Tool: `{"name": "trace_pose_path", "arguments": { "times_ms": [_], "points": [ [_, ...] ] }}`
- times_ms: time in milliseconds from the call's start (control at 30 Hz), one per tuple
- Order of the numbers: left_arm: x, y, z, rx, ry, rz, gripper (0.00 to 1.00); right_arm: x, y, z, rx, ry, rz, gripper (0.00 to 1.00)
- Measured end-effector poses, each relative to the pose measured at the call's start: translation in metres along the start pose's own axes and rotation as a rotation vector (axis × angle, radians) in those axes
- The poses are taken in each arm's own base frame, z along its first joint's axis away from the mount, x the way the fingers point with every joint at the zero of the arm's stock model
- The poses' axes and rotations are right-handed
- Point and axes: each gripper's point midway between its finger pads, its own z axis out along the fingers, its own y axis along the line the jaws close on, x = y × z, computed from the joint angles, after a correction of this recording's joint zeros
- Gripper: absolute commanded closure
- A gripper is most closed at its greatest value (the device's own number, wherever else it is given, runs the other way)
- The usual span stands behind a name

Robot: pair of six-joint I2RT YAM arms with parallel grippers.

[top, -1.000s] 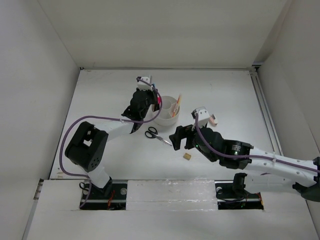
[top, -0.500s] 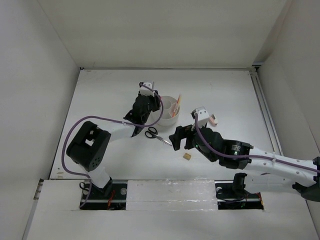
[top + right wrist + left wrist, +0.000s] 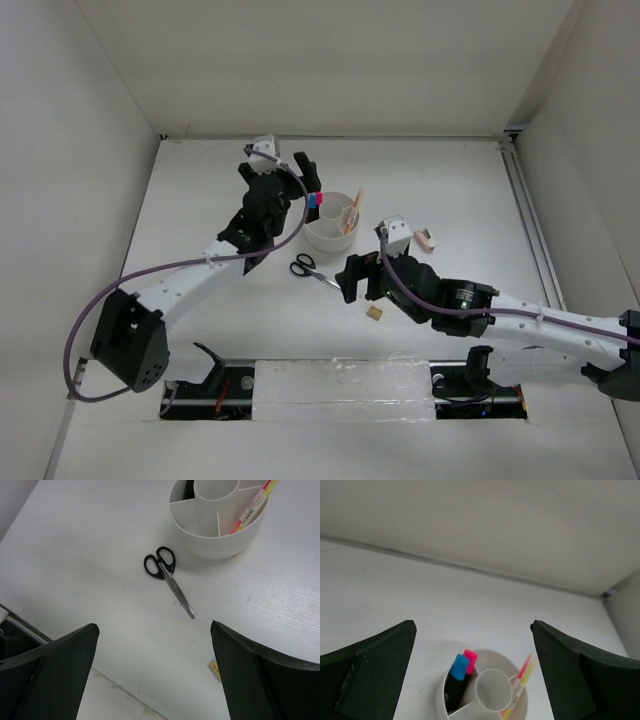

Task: Sort the stationery into containers
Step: Place the pen in the storage box, then pick up the stationery from the center of the board.

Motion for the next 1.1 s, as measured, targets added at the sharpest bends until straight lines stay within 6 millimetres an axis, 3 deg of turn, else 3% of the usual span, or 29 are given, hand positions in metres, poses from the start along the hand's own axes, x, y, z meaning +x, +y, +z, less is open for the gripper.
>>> {"name": "trace_pose_path", "arguments": {
  "times_ms": [100, 200, 267, 433, 600, 833, 1100],
  "points": [
    [-0.057, -0.003, -0.01, -0.074, -0.061, -0.099, 0.0, 0.003, 0.0, 0.002, 0.002, 0.009, -0.013, 0.0],
    [-0.084, 0.012, -0.025, -0.175, -0.059, -0.207, 0.0, 0.004, -0.003, 0.003, 0.009, 0.017, -0.02, 0.0],
    [-0.082, 0.023, -0.032, -0.225, -0.031, -0.237, 0.0, 0.006, -0.01, 0.008, 0.024, 0.036, -0.018, 0.0],
    [-0.051, 0.052, -0.061, -0.332, 0.108, -0.255, 0.0, 0.022, -0.04, 0.021, 0.113, 0.13, 0.024, 0.0],
    [-0.035, 0.062, -0.098, -0.302, 0.186, -0.257, 0.0, 0.06, -0.056, 0.029, 0.182, 0.256, 0.09, 0.0],
    [-0.036, 0.059, -0.126, -0.224, 0.247, -0.211, 0.0, 0.133, -0.074, 0.015, 0.227, 0.451, 0.12, 0.01],
    [-0.015, 0.043, -0.134, -0.089, 0.366, -0.12, 0.0, 0.175, -0.084, 0.011, 0.27, 0.598, 0.098, 0.02]
  ]
}}
